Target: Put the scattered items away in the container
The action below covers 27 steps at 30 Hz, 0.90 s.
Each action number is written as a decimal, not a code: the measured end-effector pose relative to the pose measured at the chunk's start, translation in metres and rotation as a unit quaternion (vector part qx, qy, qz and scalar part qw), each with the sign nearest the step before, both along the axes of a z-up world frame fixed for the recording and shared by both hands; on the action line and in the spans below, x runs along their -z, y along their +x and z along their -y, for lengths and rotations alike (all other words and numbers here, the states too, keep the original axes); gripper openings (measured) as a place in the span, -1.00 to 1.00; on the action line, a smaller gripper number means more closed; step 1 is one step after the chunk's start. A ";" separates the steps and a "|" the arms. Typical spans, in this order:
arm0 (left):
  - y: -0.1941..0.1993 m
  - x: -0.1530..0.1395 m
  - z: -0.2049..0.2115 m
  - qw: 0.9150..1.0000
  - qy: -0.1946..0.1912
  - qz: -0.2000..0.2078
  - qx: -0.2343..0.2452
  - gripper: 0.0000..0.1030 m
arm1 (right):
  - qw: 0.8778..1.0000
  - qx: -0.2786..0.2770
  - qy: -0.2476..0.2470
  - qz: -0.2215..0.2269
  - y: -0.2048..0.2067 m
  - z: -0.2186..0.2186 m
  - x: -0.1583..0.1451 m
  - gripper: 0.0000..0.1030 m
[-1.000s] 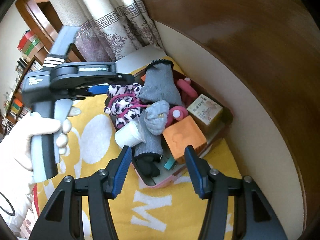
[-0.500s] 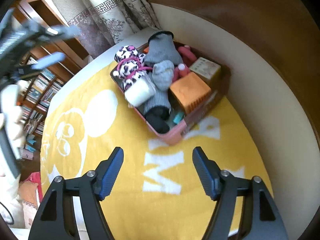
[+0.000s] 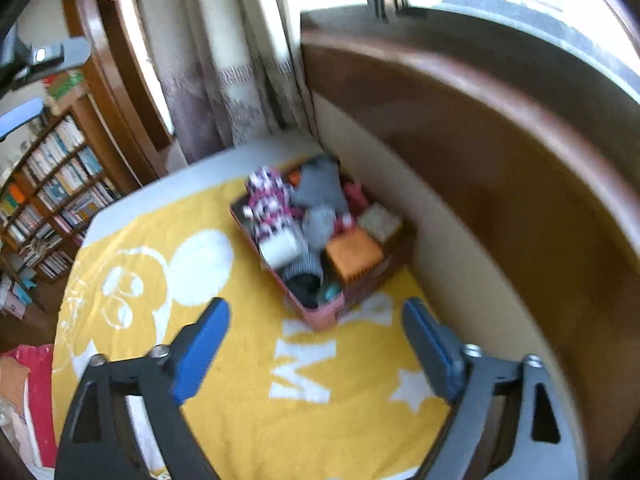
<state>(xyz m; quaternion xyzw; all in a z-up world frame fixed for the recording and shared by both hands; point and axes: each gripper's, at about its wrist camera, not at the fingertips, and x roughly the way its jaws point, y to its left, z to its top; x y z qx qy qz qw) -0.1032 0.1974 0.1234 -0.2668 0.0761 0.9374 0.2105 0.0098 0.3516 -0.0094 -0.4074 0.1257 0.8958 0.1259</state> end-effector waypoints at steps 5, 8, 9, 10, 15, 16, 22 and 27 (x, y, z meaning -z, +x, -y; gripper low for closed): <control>0.027 -0.017 -0.002 1.000 0.027 0.009 -0.013 1.00 | 0.998 -0.044 0.017 -0.041 0.017 -0.006 -0.031 0.99; 0.048 -0.026 -0.006 0.999 0.035 0.002 -0.025 1.00 | 0.996 -0.057 0.029 -0.067 0.030 -0.009 -0.046 0.99; 0.055 -0.029 -0.008 0.999 0.030 -0.002 -0.029 1.00 | 0.995 -0.060 0.032 -0.078 0.034 -0.010 -0.050 0.99; 0.061 -0.029 -0.011 0.999 0.024 -0.005 -0.032 1.00 | 0.993 -0.063 0.034 -0.091 0.039 -0.013 -0.055 0.99; 0.088 -0.030 -0.029 0.998 -0.011 -0.028 -0.047 1.00 | 0.988 -0.071 0.049 -0.130 0.059 -0.021 -0.078 0.99; 0.093 -0.031 -0.032 0.998 -0.015 -0.031 -0.047 1.00 | 0.987 -0.071 0.054 -0.135 0.062 -0.022 -0.082 0.99; 0.099 -0.028 -0.039 0.999 -0.011 -0.002 -0.048 1.00 | 0.982 -0.080 0.079 -0.153 0.075 -0.024 -0.090 0.99; 0.098 -0.018 -0.048 0.998 -0.036 0.002 -0.054 1.00 | 0.985 -0.093 0.058 -0.129 0.068 -0.027 -0.070 0.99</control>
